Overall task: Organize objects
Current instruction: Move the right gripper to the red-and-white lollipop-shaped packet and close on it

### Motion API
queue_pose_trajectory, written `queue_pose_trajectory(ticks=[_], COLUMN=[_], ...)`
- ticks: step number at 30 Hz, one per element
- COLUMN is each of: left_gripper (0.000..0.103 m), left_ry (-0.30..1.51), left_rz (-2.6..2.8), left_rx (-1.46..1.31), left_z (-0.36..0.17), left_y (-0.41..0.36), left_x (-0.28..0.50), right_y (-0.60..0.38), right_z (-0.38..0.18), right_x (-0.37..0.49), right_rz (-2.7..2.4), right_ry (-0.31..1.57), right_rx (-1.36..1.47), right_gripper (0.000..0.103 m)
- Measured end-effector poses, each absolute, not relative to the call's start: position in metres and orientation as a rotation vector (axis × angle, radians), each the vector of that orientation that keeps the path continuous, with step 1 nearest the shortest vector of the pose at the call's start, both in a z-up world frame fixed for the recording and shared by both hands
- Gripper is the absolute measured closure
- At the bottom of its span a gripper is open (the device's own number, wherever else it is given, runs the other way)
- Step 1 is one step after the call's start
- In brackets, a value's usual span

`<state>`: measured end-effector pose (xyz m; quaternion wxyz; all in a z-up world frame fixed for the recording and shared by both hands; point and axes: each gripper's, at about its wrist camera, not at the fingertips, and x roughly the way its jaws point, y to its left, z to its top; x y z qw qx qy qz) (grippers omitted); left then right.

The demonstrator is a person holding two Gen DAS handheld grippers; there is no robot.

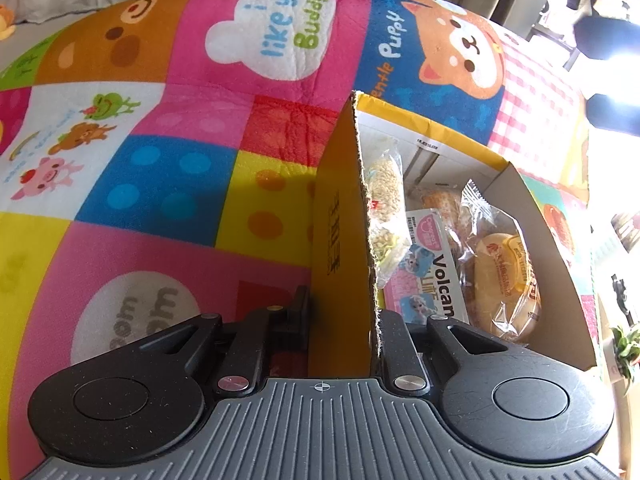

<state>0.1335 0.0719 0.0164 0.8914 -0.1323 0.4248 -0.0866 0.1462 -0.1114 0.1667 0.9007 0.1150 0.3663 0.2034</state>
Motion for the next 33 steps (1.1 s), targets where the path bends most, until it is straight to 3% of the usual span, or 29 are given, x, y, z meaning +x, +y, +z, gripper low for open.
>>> queue_pose_trajectory(ticks=[5, 19, 33], left_gripper=[0.085, 0.088, 0.088], left_ry=[0.885, 0.909, 0.909], left_rz=[-0.168, -0.127, -0.136], left_rx=[-0.273, -0.211, -0.155], left_z=[0.017, 0.022, 0.021], left_y=[0.070, 0.050, 0.038], left_x=[0.133, 0.138, 0.137], right_y=[-0.148, -0.306, -0.324], right_z=[0.168, 0.113, 0.051], right_x=[0.140, 0.120, 0.145], right_rz=[0.337, -0.015, -0.075], right_ry=[0.731, 0.819, 0.891], right_rx=[0.230, 0.273, 0.232], right_gripper=[0.047, 0.044, 0.039])
